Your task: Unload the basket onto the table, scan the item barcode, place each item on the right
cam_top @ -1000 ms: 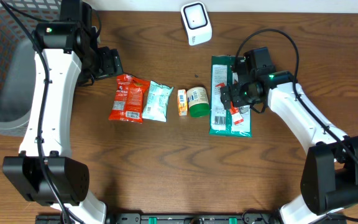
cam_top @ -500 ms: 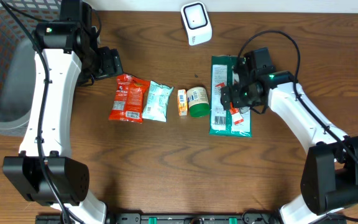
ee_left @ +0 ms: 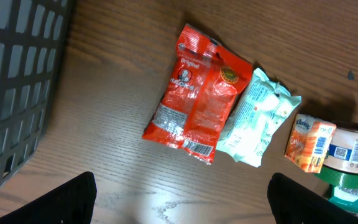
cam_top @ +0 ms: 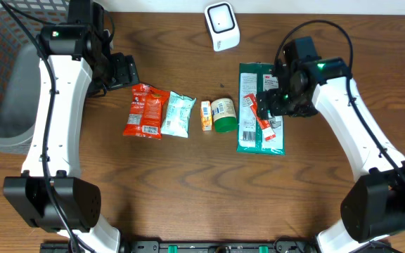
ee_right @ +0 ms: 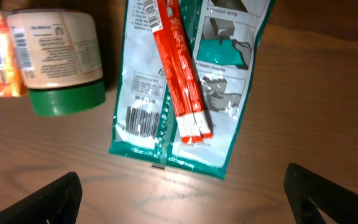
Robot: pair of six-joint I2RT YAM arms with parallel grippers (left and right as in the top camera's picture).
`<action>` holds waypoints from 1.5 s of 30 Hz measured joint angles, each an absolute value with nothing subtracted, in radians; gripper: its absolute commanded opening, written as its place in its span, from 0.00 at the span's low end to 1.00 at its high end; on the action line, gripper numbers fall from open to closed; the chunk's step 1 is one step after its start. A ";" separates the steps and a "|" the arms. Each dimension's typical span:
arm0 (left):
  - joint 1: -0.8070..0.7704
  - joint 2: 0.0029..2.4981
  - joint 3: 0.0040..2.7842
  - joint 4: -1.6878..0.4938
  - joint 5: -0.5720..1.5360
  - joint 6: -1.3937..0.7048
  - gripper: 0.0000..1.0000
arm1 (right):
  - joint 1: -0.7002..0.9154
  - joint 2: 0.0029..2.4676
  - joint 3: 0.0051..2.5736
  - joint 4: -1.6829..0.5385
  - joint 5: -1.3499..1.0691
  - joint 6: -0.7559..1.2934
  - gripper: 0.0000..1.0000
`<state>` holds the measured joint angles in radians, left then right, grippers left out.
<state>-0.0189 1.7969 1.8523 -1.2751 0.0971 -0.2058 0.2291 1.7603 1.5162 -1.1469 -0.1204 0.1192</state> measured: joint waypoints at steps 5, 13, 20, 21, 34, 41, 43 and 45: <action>-0.019 1.797 1.852 -1.275 0.097 -0.206 0.88 | 0.229 1.760 1.598 -1.221 -0.158 0.119 0.99; -0.019 1.797 1.852 -1.275 0.097 -0.206 0.88 | 0.237 1.760 1.781 -1.322 -0.224 0.121 0.99; -0.019 1.797 1.852 -1.275 0.097 -0.206 0.88 | 0.297 1.760 1.792 -1.331 -0.239 0.126 0.99; -0.019 1.797 1.852 -1.275 0.097 -0.206 0.88 | 0.305 1.760 1.792 -1.331 -0.240 0.126 0.99; -0.019 1.797 1.852 -1.275 0.097 -0.206 0.89 | 0.352 1.760 1.792 -1.326 -0.260 0.161 0.99; -0.019 1.797 1.852 -1.275 0.097 -0.206 0.89 | 0.395 1.760 1.792 -1.288 -0.259 0.203 0.99; -0.019 1.797 1.852 -1.275 0.097 -0.206 0.89 | 0.414 1.760 1.792 -1.258 -0.250 0.234 0.99; -0.019 1.797 1.852 -1.275 0.097 -0.206 0.89 | 0.439 1.760 1.792 -1.227 -0.228 0.273 0.99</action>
<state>-0.0189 1.7969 1.8523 -1.2751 0.0971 -0.2058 0.4389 1.7603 1.7916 -1.2270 -0.2276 0.2733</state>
